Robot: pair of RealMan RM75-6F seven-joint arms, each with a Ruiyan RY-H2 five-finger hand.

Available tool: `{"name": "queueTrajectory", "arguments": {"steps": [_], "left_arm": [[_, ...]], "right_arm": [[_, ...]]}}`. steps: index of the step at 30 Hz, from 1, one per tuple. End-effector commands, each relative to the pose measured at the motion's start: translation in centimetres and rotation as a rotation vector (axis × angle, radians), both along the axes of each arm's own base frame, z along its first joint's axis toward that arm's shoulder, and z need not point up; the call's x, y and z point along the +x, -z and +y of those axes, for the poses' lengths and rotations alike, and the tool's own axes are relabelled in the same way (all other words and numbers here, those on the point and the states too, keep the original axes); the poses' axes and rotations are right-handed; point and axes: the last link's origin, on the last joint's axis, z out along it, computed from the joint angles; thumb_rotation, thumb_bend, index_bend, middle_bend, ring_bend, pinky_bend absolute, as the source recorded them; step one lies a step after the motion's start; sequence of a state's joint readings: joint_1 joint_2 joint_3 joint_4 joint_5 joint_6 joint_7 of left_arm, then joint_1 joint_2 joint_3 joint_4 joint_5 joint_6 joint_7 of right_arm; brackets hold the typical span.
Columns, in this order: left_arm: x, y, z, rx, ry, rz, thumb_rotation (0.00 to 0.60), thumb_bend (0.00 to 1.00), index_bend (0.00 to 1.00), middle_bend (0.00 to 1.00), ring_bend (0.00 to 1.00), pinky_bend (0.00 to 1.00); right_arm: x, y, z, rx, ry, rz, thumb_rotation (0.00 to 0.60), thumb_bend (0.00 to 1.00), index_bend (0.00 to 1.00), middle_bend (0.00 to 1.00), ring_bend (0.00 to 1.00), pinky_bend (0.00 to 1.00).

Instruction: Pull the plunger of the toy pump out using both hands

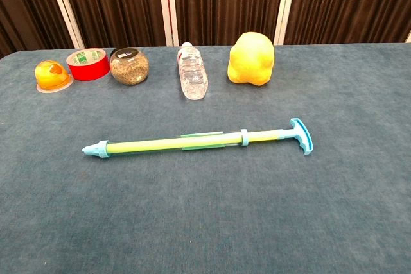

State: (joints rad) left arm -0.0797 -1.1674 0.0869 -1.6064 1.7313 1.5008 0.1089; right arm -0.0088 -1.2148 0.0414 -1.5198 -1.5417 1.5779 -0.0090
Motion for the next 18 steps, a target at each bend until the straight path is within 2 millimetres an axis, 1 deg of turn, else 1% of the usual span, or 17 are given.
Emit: {"name": "queueTrajectory", "arguments": {"steps": [1, 18], "left_arm": [[0.03, 0.04, 0.01, -0.002, 0.0, -0.001, 0.6, 0.02, 0.0, 0.0, 0.0, 0.08], [-0.2, 0.15, 0.05, -0.019, -0.028, 0.01, 0.6, 0.02, 0.0, 0.0, 0.0, 0.08]], "right_arm": [[-0.01, -0.06, 0.02, -0.001, 0.001, 0.0, 0.6, 0.13, 0.07, 0.0, 0.0, 0.05], [0.01, 0.24, 0.04, 0.015, 0.009, 0.001, 0.6, 0.13, 0.08, 0.0, 0.0, 0.05]]}}
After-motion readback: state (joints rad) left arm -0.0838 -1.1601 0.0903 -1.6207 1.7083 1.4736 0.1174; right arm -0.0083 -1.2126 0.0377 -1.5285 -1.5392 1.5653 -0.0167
